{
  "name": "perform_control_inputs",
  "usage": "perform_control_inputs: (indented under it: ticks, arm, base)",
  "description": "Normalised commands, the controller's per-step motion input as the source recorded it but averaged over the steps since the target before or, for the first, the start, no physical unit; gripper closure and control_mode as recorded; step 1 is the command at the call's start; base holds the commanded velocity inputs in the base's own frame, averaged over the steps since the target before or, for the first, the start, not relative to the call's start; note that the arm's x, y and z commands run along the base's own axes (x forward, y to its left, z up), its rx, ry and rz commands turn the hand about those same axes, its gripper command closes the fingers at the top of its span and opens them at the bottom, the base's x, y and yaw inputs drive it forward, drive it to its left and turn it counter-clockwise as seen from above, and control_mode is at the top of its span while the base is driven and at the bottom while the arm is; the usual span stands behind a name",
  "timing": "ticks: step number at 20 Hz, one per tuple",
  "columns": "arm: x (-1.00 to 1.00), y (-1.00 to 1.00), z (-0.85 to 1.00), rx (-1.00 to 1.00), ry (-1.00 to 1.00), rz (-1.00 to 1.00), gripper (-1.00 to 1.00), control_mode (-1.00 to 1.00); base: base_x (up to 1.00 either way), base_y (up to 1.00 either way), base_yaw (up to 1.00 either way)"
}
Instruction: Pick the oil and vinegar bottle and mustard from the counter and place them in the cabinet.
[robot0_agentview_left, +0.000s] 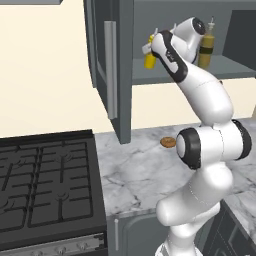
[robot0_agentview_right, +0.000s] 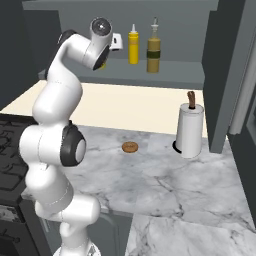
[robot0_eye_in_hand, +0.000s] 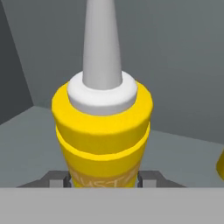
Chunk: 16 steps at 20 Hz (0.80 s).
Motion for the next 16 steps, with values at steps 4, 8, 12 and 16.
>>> perform_control_inputs:
  ticks: [4,8,12,16]
  arm:
    - [0.4,0.16,-0.38,0.0,0.05,0.02,-1.0,-1.0]
    - [0.3,0.09,-0.31,0.0,0.01,0.02,-1.0,-1.0]
    - [0.11,0.01,-0.26,0.0,0.0,0.01,-1.0,-1.0]
    - [0.13,0.02,-0.25,0.0,0.0,0.02,-1.0,-1.0]
  base:
    - [0.0,0.0,0.0]
    - [0.0,0.0,0.0]
    - [0.0,0.0,0.0]
    - [0.0,0.0,0.0]
